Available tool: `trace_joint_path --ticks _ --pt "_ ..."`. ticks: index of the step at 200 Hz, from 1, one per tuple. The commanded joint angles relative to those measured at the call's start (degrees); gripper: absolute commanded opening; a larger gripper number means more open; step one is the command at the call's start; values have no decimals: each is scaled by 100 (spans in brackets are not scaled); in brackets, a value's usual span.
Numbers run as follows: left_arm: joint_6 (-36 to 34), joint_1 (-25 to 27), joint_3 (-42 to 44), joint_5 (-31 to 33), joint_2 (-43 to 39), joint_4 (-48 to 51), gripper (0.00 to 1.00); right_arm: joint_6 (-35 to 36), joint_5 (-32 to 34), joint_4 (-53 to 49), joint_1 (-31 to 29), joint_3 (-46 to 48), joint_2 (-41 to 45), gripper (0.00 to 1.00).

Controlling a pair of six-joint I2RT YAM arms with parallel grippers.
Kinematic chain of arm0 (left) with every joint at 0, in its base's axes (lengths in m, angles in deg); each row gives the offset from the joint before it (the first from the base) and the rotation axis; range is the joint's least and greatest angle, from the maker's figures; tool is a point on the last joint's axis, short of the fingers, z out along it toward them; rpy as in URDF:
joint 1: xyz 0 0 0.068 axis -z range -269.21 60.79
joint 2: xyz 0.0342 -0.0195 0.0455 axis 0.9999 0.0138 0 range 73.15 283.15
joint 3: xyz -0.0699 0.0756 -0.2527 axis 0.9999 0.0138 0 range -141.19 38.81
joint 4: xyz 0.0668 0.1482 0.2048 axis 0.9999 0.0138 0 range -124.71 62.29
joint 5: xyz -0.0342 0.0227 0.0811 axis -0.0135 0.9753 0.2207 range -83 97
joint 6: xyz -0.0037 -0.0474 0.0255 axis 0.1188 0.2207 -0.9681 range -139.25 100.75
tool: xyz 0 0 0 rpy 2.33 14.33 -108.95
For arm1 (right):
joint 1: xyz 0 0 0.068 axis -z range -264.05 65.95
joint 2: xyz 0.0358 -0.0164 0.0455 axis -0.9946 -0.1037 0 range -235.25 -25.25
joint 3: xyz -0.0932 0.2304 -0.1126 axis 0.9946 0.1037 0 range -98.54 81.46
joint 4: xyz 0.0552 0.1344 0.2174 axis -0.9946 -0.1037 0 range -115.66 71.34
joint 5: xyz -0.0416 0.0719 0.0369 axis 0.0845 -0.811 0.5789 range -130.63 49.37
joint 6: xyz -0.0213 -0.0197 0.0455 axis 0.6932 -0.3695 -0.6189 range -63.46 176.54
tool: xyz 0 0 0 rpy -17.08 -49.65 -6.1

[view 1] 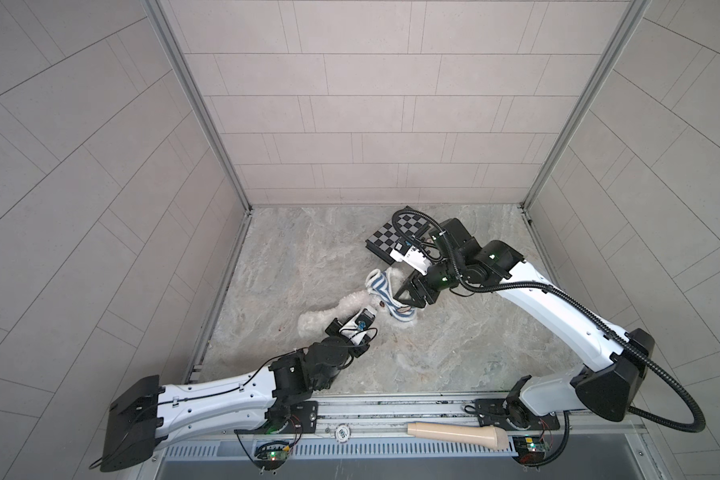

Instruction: Dress the teddy bear

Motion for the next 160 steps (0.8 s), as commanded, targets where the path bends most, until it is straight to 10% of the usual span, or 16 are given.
trace_joint_path --ticks 1,160 --pt "-38 24 -186 132 -15 -545 0 -12 -246 89 -68 156 -52 61" --pt "-19 84 -81 219 307 -824 0 -1486 -1175 2126 601 1292 523 69"
